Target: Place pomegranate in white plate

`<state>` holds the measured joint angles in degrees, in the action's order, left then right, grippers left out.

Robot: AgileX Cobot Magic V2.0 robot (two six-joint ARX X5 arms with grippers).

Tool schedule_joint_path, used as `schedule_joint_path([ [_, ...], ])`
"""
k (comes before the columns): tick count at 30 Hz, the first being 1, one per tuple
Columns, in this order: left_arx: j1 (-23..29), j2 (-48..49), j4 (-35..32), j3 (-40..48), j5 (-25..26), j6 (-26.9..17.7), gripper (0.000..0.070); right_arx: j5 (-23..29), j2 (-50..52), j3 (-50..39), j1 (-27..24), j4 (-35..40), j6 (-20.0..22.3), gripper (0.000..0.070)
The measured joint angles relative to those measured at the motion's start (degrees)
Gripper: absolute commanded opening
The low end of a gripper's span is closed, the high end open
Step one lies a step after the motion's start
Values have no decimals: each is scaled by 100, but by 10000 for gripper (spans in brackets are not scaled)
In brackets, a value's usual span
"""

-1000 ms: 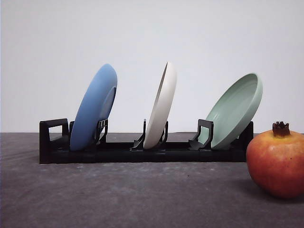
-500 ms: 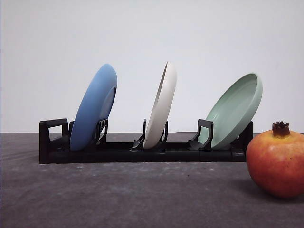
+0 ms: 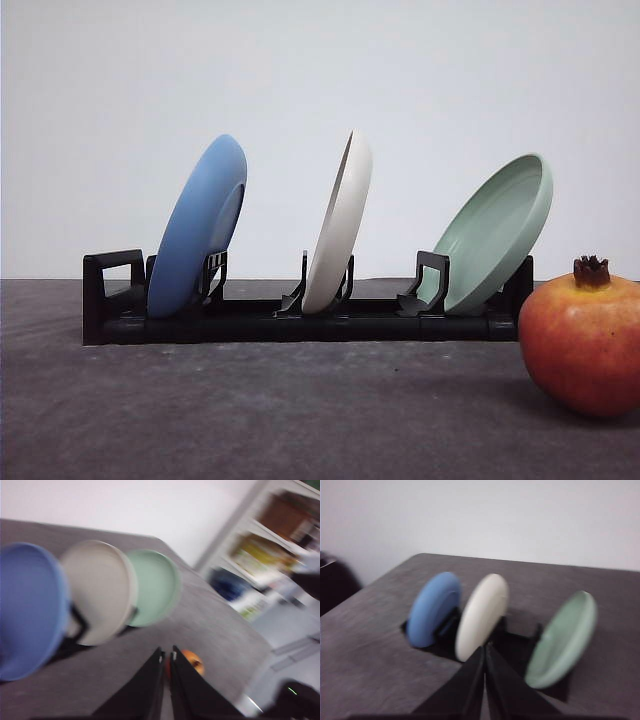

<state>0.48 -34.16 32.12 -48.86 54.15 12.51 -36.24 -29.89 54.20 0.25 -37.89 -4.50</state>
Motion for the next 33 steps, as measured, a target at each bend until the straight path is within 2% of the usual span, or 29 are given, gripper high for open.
schedule_joint_path([
  [2,-88,-53,21,-4,248,-144,1,-265,18,2,4,-10,77,0],
  [7,-339,-62,46,-4,284,-523,16,-602,24,11,4,-90,108,0],
  [9,-411,-60,46,-4,284,-660,93,-609,24,11,4,-90,92,13],
  [10,-432,-62,46,-4,284,-711,164,-606,24,11,4,-90,81,34],
  [12,-454,-67,46,-4,268,-761,317,-576,24,11,4,-89,64,149],
  [15,-491,-77,48,-4,167,-811,538,-574,24,11,4,-90,64,392],
  [17,-499,-88,48,-4,100,-848,617,-576,24,11,4,-90,62,536],
  [20,-665,-165,38,-4,-39,-849,635,-576,22,11,5,-88,60,647],
  [27,-1430,-894,-96,-4,-743,-736,631,-576,22,11,46,-90,58,654],
  [33,-2082,-1969,-966,-43,-1546,-354,628,-576,22,11,46,-89,-49,654],
])
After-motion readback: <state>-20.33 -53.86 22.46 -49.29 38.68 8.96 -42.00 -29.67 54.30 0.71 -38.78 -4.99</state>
